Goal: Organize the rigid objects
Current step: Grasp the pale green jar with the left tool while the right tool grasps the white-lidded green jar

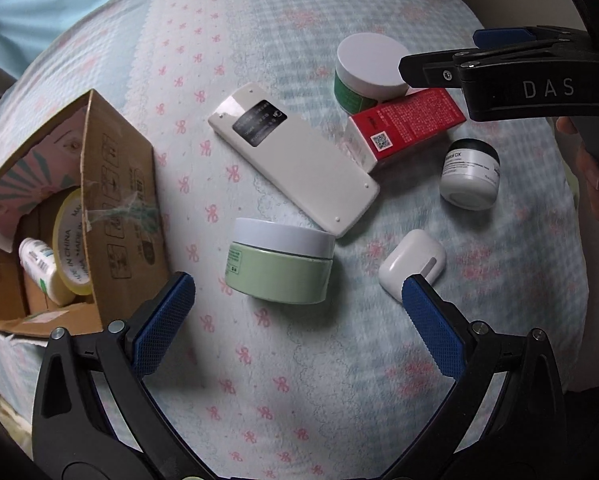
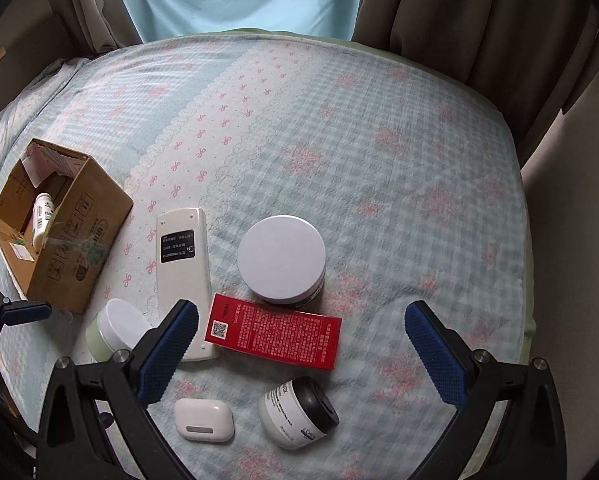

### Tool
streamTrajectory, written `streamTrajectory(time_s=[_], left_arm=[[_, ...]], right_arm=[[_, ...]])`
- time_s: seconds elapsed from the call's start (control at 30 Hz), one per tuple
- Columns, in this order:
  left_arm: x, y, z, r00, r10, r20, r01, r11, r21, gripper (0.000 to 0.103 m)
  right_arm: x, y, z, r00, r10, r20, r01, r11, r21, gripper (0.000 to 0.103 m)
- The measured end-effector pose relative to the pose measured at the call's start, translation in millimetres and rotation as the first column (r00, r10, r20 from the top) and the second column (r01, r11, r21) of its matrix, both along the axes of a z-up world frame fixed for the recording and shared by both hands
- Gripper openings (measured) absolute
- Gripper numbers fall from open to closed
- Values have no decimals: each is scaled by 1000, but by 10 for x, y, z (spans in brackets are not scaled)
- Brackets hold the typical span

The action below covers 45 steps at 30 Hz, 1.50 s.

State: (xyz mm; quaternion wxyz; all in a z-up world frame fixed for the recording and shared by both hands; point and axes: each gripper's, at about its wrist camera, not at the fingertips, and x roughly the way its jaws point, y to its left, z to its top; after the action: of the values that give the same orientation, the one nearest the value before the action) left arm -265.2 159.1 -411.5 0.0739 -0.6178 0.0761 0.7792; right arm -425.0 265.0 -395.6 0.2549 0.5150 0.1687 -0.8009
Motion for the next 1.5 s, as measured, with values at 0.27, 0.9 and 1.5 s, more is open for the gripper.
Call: streamTrajectory(time_s=[0.27,0.9,1.5], left_arm=[[-153,-51,-360,998,-5,57,7,1000,-21,103],[-300,-217,-589,992,-31,126,24,998,58,69],[-281,-347,-106,1000,17,25,-20,992,125,69]], right_arm=[[-272,-163,-432,997,-26,70,28,999,-30,103],[-358,-357,-737,998,-5,59,4,1000,20,68],[-238,-320,-386,999,-29,15,29,999,-19,68]])
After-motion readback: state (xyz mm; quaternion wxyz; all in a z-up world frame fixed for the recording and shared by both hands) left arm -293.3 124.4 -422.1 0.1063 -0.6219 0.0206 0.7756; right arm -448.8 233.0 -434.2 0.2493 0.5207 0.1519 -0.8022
